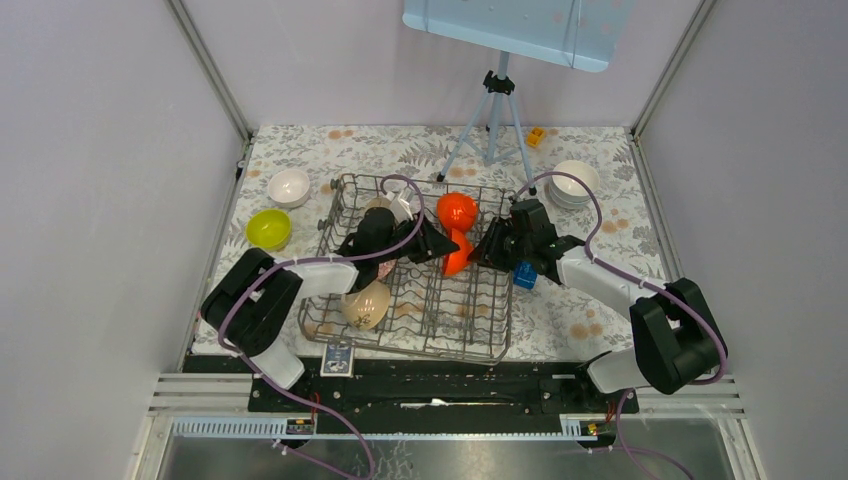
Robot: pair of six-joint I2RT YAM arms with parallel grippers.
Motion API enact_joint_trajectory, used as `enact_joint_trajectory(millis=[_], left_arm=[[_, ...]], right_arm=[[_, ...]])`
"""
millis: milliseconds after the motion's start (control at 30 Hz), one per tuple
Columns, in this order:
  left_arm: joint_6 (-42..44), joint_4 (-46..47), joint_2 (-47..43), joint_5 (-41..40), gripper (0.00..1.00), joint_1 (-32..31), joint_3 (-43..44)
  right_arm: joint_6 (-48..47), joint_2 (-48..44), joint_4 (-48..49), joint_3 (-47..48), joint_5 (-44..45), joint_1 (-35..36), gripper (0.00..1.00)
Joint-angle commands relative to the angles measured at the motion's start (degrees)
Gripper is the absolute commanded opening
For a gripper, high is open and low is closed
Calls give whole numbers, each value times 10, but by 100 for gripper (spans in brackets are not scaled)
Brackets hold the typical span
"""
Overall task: Unload the bowls from the dish rack
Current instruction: Pick up the bowl from the dish rack, then place the bowl at the center of the board.
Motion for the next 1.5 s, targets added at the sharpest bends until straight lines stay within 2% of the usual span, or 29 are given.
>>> enact_joint_trajectory(millis=[0, 133, 400, 533, 833, 1000, 1100, 1267, 1400, 1467], left_arm=[[-2, 47, 12, 32, 35, 1, 9], [-1, 48, 18, 38, 35, -1, 12], [0, 54, 18, 47, 11, -1, 16], [6, 50, 11, 51, 1, -1, 22], [16, 41, -17, 62, 0, 0, 29], [29, 23, -55, 68, 0, 0, 50], [40, 5, -80, 70, 0, 1, 61], [47, -3, -122, 81, 0, 1, 69], [74, -25, -162, 106, 0, 1, 76], [133, -78, -193, 118, 0, 0, 89]], right_arm=[[-3, -16, 17, -1, -8, 4, 40], [-3, -15, 17, -2, -10, 5, 40], [-9, -25, 10, 3, -15, 5, 40], [-25, -52, -19, 12, -14, 4, 44], [-93, -138, -112, 34, 12, 5, 59], [-157, -208, -198, 50, 99, 4, 64], [-172, -264, -217, 51, 115, 4, 68], [-167, -363, -213, 44, 93, 5, 80], [-172, -394, -246, 74, 54, 4, 82], [-171, -400, -272, 96, 51, 5, 82]])
